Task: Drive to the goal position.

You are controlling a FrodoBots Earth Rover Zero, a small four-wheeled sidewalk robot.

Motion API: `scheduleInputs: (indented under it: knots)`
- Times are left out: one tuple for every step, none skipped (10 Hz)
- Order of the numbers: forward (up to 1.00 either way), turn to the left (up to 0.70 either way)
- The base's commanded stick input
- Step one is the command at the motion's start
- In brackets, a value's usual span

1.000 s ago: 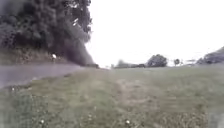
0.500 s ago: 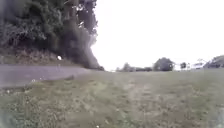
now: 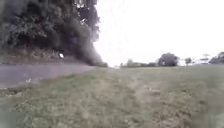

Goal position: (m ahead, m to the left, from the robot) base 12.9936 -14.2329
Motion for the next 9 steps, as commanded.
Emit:
scheduleInputs:
  knots:
    - [0.70,-0.35]
    - [0.70,-0.35]
    - [0.70,-0.35]
    - [0.50,-0.50]
    - [0.50,-0.50]
    - [0.50,-0.50]
    - [0.50,-0.50]
    - [0.50,-0.50]
    - [0.50,-0.50]
